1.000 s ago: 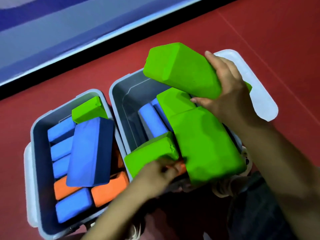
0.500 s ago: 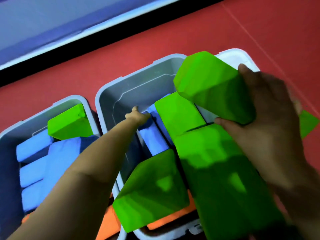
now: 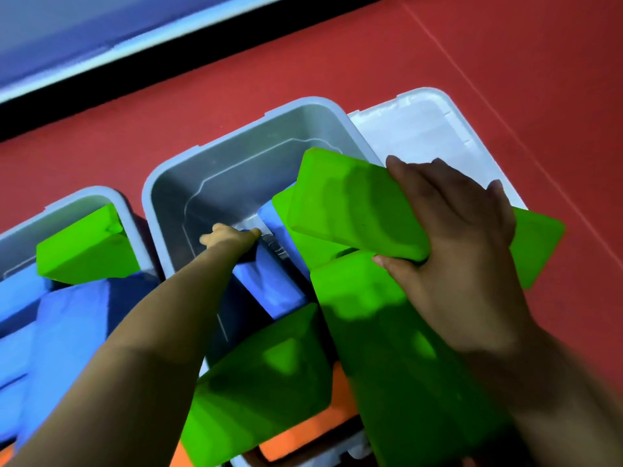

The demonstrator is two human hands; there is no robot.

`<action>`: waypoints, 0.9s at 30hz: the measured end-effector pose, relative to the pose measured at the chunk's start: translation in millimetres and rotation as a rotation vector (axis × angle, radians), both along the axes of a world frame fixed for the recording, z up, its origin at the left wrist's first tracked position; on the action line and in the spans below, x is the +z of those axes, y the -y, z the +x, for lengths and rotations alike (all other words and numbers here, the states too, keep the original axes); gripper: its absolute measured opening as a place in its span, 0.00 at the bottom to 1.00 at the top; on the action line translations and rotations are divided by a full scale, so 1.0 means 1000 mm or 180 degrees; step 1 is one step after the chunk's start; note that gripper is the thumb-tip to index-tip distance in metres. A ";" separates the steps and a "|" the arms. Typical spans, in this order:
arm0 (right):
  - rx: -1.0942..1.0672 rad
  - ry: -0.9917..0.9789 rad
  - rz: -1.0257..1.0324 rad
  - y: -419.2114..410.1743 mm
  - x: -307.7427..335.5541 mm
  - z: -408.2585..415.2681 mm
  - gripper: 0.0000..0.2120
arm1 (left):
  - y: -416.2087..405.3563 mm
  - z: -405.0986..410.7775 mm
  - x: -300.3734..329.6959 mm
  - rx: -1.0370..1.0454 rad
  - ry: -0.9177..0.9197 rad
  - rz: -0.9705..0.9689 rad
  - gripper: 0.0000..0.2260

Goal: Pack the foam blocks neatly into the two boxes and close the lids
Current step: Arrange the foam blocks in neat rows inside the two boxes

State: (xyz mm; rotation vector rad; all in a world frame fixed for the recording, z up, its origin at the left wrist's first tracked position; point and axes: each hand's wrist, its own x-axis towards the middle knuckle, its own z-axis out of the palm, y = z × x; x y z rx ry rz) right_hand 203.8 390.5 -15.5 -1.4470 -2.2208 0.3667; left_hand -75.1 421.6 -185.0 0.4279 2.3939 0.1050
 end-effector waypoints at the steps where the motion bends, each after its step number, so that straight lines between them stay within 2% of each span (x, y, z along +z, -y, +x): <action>1: 0.0010 -0.0015 -0.0003 0.000 0.000 0.000 0.43 | -0.001 0.002 0.006 0.0073 0.0025 0.0014 0.38; 3: 0.0005 -0.0057 0.0015 0.000 0.001 -0.001 0.43 | -0.003 0.006 0.019 0.0061 0.0072 0.0190 0.38; 9: -0.0109 -0.0098 -0.0065 -0.001 0.006 -0.003 0.47 | 0.014 0.001 0.076 -0.0618 0.0168 0.0600 0.32; 11: -0.0114 -0.0099 -0.0095 -0.002 0.010 -0.002 0.47 | 0.023 -0.008 0.098 -0.0616 0.0051 0.0793 0.38; 13: -0.0134 -0.0101 -0.0107 -0.003 0.012 0.001 0.47 | 0.032 -0.013 0.123 -0.0735 -0.0116 0.1257 0.44; 16: -0.0251 -0.0186 -0.0142 -0.006 0.012 0.004 0.47 | 0.048 -0.019 0.151 -0.1750 -0.0394 0.1603 0.48; 18: -0.0305 -0.0232 -0.0162 -0.007 0.013 0.005 0.47 | 0.057 -0.023 0.160 -0.2297 -0.0403 0.1419 0.52; 21: -0.0328 -0.0271 -0.0198 -0.010 0.016 0.004 0.48 | 0.065 -0.032 0.158 -0.2637 0.0105 0.0956 0.55; 24: -0.0310 -0.0329 -0.0190 -0.010 0.020 0.003 0.49 | 0.069 -0.033 0.146 -0.3185 0.0300 0.0425 0.54; 27: -0.0316 -0.0362 -0.0199 -0.011 0.019 0.005 0.49 | 0.068 -0.021 0.128 -0.3286 0.0490 0.0097 0.51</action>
